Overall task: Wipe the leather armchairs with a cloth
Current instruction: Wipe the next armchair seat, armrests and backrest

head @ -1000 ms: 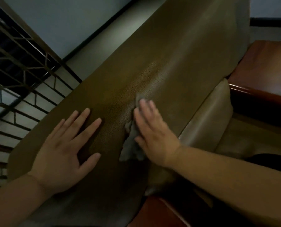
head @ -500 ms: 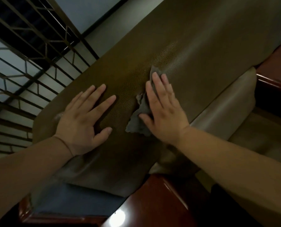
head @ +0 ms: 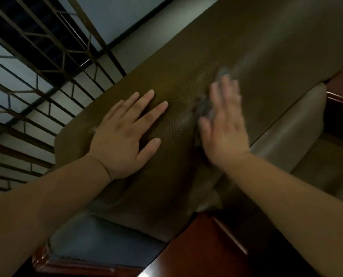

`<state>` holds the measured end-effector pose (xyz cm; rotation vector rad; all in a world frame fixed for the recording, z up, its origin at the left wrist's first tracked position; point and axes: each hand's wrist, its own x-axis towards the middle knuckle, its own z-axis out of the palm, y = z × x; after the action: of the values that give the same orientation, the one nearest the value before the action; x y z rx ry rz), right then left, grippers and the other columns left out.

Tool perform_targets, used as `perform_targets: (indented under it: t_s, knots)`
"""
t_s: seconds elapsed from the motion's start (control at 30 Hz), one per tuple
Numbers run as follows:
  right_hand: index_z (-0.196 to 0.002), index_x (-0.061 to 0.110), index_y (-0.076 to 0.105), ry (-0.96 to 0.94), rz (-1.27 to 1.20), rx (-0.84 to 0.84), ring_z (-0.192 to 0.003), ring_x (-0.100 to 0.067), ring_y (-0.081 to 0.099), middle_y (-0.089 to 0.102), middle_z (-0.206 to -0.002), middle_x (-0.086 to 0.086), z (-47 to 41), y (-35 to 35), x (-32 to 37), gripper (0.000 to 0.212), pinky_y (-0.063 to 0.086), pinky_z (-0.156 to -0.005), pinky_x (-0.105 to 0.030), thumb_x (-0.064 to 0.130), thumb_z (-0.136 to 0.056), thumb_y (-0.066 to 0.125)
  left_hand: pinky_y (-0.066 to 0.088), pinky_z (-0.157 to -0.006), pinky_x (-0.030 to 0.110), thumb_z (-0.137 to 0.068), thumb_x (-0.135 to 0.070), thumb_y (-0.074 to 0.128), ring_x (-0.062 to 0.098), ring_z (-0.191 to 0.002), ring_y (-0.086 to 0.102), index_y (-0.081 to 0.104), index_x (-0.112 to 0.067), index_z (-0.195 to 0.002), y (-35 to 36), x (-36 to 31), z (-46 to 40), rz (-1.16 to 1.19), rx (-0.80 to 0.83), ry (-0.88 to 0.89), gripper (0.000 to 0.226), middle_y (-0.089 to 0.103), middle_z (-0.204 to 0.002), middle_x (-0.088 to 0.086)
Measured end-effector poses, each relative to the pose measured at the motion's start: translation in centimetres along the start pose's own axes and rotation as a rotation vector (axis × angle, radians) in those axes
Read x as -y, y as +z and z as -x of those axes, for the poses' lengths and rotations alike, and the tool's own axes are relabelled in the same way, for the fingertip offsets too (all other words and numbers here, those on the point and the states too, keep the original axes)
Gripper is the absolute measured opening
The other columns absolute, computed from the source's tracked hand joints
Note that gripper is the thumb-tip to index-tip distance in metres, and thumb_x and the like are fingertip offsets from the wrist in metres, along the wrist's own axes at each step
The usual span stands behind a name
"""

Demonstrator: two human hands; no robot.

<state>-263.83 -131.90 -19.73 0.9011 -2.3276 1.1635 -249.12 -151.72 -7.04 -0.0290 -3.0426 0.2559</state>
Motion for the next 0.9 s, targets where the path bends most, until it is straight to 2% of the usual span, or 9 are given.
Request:
perform_targets:
  t_s: [0.07, 0.1, 0.27, 0.4, 0.5, 0.6, 0.7, 0.8, 0.9]
  knots:
    - [-0.164, 0.002, 0.01, 0.346, -0.155, -0.055, -0.16, -0.035, -0.004, -0.004, -0.173, -0.016, -0.8, -0.6, -0.4, 0.069, 0.008, -0.13, -0.05, 0.035, -0.109, 0.035, 0.019, -0.129, 0.058, -0.102, -0.063, 0.033, 0.029, -0.162, 0.015, 0.015, -0.041, -0.168, 0.1, -0.1, 0.1, -0.007, -0.006, 0.001, 0.072, 0.014, -0.177, 0.001]
    - [-0.164, 0.001, 0.007, 0.412, -0.205, -0.05, -0.16, -0.035, -0.007, -0.009, -0.173, -0.016, -0.5, -0.4, 0.5, 0.07, 0.008, -0.13, -0.051, 0.035, -0.109, 0.033, 0.019, -0.129, 0.057, -0.102, -0.064, 0.033, 0.029, -0.162, 0.016, 0.014, -0.042, -0.168, 0.1, -0.1, 0.1, -0.014, -0.005, -0.004, 0.072, 0.014, -0.177, 0.0]
    - [-0.164, 0.006, 0.005, 0.024, -0.088, 0.19, -0.159, -0.039, -0.011, -0.012, -0.172, -0.018, 7.6, 1.5, 6.7, 0.077, 0.015, -0.126, -0.061, 0.042, -0.104, 0.038, 0.021, -0.127, 0.061, -0.098, -0.068, 0.033, 0.035, -0.161, 0.02, 0.013, -0.046, -0.166, -0.5, -0.9, 0.0, -0.031, 0.029, -0.042, 0.074, 0.016, -0.176, 0.001]
    - [-0.164, 0.009, 0.003, -0.13, -0.001, 0.194, -0.159, -0.036, -0.011, -0.008, -0.172, -0.015, 6.3, 0.2, 2.7, 0.077, 0.009, -0.128, -0.055, 0.034, -0.102, 0.041, 0.019, -0.128, 0.061, -0.095, -0.073, 0.029, 0.037, -0.161, 0.016, 0.004, -0.05, -0.165, -0.9, -1.3, -0.3, -0.048, 0.07, -0.053, 0.078, 0.01, -0.177, 0.0]
    - [-0.163, 0.003, -0.002, 0.22, -0.046, 0.175, -0.159, -0.035, -0.013, -0.016, -0.171, -0.016, 3.7, -0.9, -1.6, 0.073, 0.007, -0.13, -0.053, 0.029, -0.107, 0.036, 0.02, -0.127, 0.062, -0.091, -0.078, 0.026, 0.037, -0.161, 0.014, -0.004, -0.052, -0.164, -1.0, -1.7, -0.8, -0.067, 0.077, -0.064, 0.083, 0.006, -0.177, -0.001]
    - [-0.161, -0.001, -0.012, 0.578, -0.143, 0.281, -0.155, -0.035, -0.025, -0.031, -0.167, -0.017, 4.1, -0.8, -1.9, 0.075, 0.004, -0.13, -0.05, 0.02, -0.107, 0.036, 0.021, -0.126, 0.066, -0.087, -0.085, 0.024, 0.038, -0.161, 0.012, -0.008, -0.052, -0.164, -0.9, -2.8, -2.3, -0.067, 0.07, -0.096, 0.089, 0.003, -0.178, 0.0]
    - [-0.158, -0.002, 0.011, 0.37, -0.149, 0.332, -0.153, -0.053, -0.019, -0.019, -0.166, -0.03, 8.7, 1.2, 1.8, 0.073, 0.0, -0.127, -0.059, 0.033, -0.099, 0.037, 0.02, -0.126, 0.066, -0.084, -0.089, 0.029, 0.037, -0.162, 0.009, -0.013, -0.053, -0.163, -0.7, -4.2, -4.8, -0.092, 0.068, -0.096, 0.096, -0.002, -0.178, 0.0]
    - [-0.161, 0.016, -0.019, 0.343, -0.236, 0.315, -0.156, -0.031, -0.027, -0.035, -0.167, -0.005, 10.8, 1.8, 2.3, 0.079, -0.003, -0.128, -0.045, 0.049, -0.1, 0.018, 0.022, -0.125, 0.067, -0.081, -0.089, 0.032, 0.037, -0.162, 0.01, -0.014, -0.052, -0.162, -0.2, -5.2, -6.5, -0.13, 0.051, -0.054, 0.1, -0.002, -0.178, 0.001]
    - [-0.162, 0.006, -0.015, 0.476, -0.191, 0.201, -0.157, -0.031, -0.022, -0.029, -0.168, -0.009, 7.8, 2.2, -1.7, 0.08, 0.001, -0.13, -0.047, 0.026, -0.106, 0.038, 0.024, -0.123, 0.069, -0.079, -0.089, 0.029, 0.038, -0.161, 0.013, -0.009, -0.05, -0.164, 0.3, -5.1, -6.7, -0.158, 0.028, -0.031, 0.101, 0.002, -0.177, 0.004]
